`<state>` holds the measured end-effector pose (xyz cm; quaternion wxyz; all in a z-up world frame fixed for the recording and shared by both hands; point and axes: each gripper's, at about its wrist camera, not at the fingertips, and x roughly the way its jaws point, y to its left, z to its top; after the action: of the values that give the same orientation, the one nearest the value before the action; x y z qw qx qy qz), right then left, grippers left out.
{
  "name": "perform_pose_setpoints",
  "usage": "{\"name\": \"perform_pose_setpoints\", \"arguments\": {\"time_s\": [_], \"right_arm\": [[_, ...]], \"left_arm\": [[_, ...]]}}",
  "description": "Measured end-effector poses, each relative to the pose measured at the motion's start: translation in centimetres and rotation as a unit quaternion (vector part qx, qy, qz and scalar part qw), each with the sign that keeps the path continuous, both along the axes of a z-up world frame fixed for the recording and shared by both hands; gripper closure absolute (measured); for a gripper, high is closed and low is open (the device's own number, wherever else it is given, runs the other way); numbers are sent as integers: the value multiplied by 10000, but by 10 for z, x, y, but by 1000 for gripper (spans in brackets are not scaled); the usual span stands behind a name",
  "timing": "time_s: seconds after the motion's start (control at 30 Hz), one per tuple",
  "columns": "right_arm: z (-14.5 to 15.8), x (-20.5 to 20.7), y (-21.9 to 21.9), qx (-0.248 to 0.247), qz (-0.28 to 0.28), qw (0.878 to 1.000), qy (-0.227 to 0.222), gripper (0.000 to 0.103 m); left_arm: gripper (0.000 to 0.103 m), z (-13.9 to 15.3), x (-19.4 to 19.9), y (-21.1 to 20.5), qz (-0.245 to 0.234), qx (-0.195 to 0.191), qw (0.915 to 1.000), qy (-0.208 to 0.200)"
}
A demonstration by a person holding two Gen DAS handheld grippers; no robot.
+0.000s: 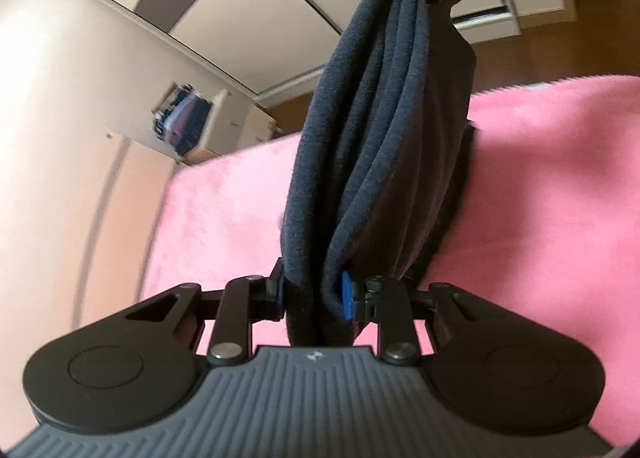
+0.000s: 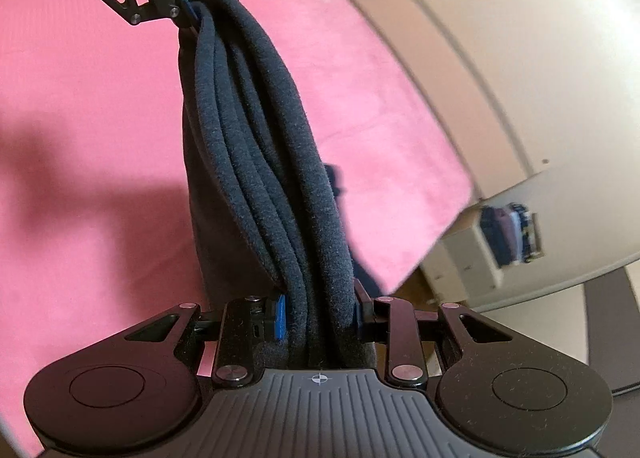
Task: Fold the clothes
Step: 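Lower the pants onto the stack of folded clothes with both grippers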
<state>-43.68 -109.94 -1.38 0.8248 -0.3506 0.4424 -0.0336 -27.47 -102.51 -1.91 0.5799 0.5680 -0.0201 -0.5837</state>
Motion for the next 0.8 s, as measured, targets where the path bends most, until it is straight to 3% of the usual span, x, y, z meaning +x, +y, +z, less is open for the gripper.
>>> {"name": "perform_pose_setpoints", "arguments": {"time_s": [0.13,0.23,0.3,0.37,0.47,0.53,0.63,0.8], "right_arm": [[17,33,-49,-384,-253,9981,-413,74],[13,53,-75,-721,-455,9929,-834,74],[-8,63,-95,-782,-607,9899,-1010,74],[-52,67,-104,-703,-737,9902,-960,74],[-140,69,-111,-334,-798,9958,-286,74],[-190,70,-112,-17,-738,9965,393,74],[-203,61,-106,-7,-802,9965,246,73],[-182,52,-114,70,-866,9962,-34,73]], "left_arm": [[80,12,32,-62,-65,-562,9976,-411],[80,-5,53,-97,-94,-985,9932,-608],[80,-46,58,-113,-92,-830,9952,-517],[80,-93,62,-128,-84,-606,9973,-402],[81,-181,59,-144,55,331,9993,-159],[81,-218,55,-147,140,667,9976,-143],[82,-227,54,-140,113,571,9980,-226],[87,-207,42,-126,-106,332,9979,-547]]}}
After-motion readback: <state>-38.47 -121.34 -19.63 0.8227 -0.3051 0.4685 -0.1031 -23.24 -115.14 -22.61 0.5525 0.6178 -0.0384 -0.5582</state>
